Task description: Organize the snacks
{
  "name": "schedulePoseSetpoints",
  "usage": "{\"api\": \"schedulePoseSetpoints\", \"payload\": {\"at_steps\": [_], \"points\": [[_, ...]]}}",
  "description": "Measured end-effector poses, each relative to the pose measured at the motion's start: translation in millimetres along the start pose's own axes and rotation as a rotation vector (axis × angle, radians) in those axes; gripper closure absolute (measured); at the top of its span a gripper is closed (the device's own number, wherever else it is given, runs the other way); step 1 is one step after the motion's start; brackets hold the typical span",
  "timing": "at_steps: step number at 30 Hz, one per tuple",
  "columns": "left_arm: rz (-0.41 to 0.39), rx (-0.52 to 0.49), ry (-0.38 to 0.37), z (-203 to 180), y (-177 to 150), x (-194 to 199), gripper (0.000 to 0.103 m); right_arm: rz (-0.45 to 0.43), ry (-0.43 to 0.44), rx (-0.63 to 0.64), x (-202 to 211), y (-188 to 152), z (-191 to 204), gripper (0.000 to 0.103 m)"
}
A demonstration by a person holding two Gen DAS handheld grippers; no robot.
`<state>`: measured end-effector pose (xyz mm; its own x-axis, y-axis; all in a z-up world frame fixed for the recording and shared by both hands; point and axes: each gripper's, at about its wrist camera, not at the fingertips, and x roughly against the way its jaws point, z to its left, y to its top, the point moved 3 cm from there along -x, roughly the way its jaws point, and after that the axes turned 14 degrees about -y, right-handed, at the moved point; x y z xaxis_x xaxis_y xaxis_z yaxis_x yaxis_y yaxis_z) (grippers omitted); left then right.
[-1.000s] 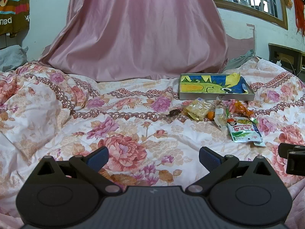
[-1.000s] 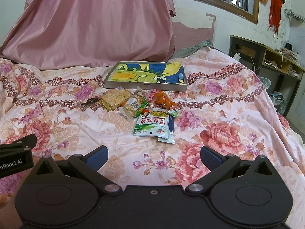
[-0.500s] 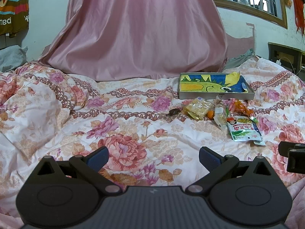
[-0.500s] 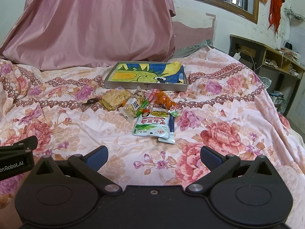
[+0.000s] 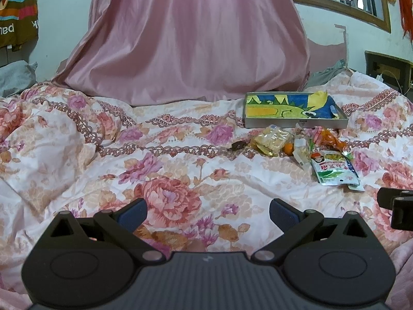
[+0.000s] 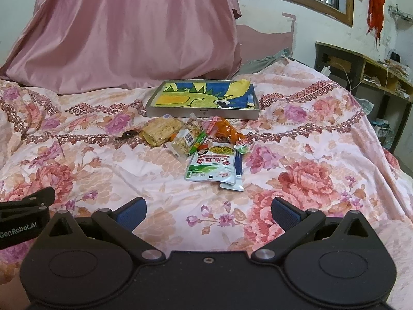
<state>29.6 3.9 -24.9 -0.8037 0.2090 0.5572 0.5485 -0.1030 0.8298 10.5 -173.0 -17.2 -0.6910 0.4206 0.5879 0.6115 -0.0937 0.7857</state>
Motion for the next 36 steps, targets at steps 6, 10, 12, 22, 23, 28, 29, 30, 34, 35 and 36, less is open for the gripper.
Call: {"api": "schedulePoseSetpoints", "payload": {"at_steps": [6, 10, 12, 22, 23, 28, 29, 30, 34, 35, 36], "points": [[0.022, 0.001, 0.008, -1, -1, -7, 0.0, 0.024, 0.023, -0.012, -10, 0, 1, 0.0], [0.047, 0.006, 0.017, -1, -1, -16, 0.0, 0.026, 0.041, -0.022, -18, 1, 1, 0.001], [0.055, 0.019, 0.017, 0, -1, -20, 0.0, 0.019, 0.041, -0.023, -23, 1, 2, 0.001], [0.078, 0.031, 0.003, 2, 16, -51, 0.0, 0.029, 0.078, -0.074, -64, 12, -8, 0.001], [0.079, 0.019, 0.003, 2, 20, -56, 0.0, 0.029, 0.078, -0.078, -70, 14, -10, 0.001], [0.095, 0.013, -0.02, -2, 38, -79, 0.0, 0.045, 0.088, -0.073, -97, 22, -14, 0.001], [0.098, 0.009, -0.029, -4, 42, -85, 0.0, 0.047, 0.093, -0.068, -102, 24, -14, 0.001], [0.1, 0.002, -0.039, -6, 46, -90, 0.0, 0.048, 0.099, -0.059, -108, 26, -14, 0.001], [0.1, -0.035, -0.101, -20, 65, -117, 0.0, 0.05, 0.114, -0.026, -130, 36, -10, 0.001], [0.102, -0.032, -0.125, -23, 69, -126, 0.0, 0.048, 0.117, -0.019, -135, 38, -9, 0.001], [0.108, -0.023, -0.148, -26, 73, -135, 0.0, 0.047, 0.12, -0.012, -141, 41, -8, 0.001]]}}
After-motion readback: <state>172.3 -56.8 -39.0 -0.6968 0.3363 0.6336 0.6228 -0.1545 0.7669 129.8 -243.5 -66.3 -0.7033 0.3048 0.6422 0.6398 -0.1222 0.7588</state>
